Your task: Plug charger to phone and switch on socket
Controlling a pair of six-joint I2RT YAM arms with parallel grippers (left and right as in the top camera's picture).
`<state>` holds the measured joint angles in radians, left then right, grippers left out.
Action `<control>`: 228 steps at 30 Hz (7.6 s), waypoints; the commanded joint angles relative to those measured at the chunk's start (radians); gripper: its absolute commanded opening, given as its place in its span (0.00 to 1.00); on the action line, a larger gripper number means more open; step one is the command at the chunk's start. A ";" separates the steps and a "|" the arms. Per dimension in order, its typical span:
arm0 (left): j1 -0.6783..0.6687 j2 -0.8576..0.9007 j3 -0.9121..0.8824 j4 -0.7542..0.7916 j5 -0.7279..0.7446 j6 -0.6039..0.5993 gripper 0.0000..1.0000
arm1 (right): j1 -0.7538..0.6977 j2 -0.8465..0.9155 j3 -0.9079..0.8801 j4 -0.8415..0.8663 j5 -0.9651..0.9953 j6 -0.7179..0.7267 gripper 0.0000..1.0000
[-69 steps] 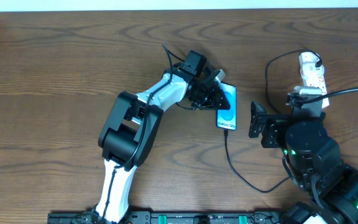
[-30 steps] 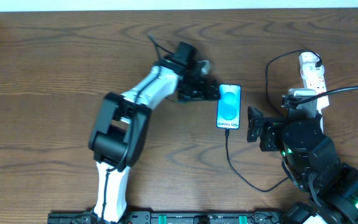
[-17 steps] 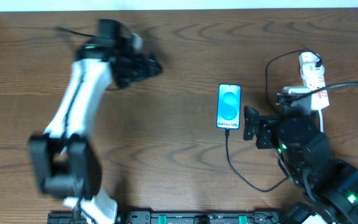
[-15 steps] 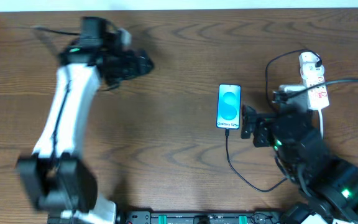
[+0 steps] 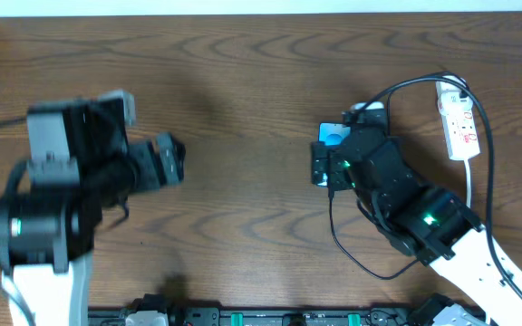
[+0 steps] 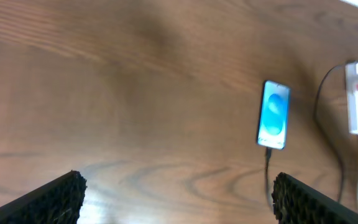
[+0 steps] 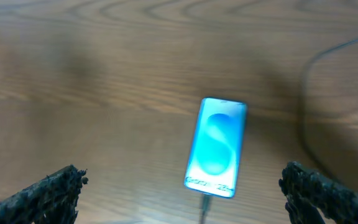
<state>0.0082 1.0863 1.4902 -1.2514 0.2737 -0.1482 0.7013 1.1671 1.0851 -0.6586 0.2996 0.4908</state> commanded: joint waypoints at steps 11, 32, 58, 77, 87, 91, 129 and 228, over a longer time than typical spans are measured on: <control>-0.066 -0.459 -0.367 0.068 -0.225 -0.093 0.96 | -0.004 0.093 0.005 0.011 -0.085 0.010 0.80; -0.066 -0.498 -0.566 0.149 -0.282 -0.097 0.96 | -0.453 0.241 0.005 -0.235 -0.008 0.115 0.01; -0.066 -0.610 -0.566 0.146 -0.282 -0.097 0.96 | -0.991 0.273 0.208 -0.218 -0.126 0.114 0.01; -0.041 -0.809 -0.566 0.145 -0.282 -0.097 0.96 | -1.021 0.732 0.647 -0.409 -0.151 0.041 0.01; 0.010 -0.828 -0.566 0.130 -0.283 -0.097 0.96 | -1.022 0.873 0.675 -0.374 -0.188 0.009 0.01; 0.010 -0.830 -0.566 0.130 -0.283 -0.097 0.96 | -1.022 0.909 0.674 -0.352 -0.208 0.001 0.01; 0.010 -0.830 -0.566 0.130 -0.282 -0.097 0.96 | -1.023 1.041 0.674 -0.170 -0.283 0.001 0.01; 0.010 -1.083 -0.583 0.110 -0.293 -0.097 0.96 | -0.967 -0.200 0.526 -0.015 -0.602 0.028 0.04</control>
<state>0.0132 0.0059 0.9218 -1.1740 -0.0040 -0.2367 -0.2749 0.9878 1.6081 -0.6746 -0.2924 0.5362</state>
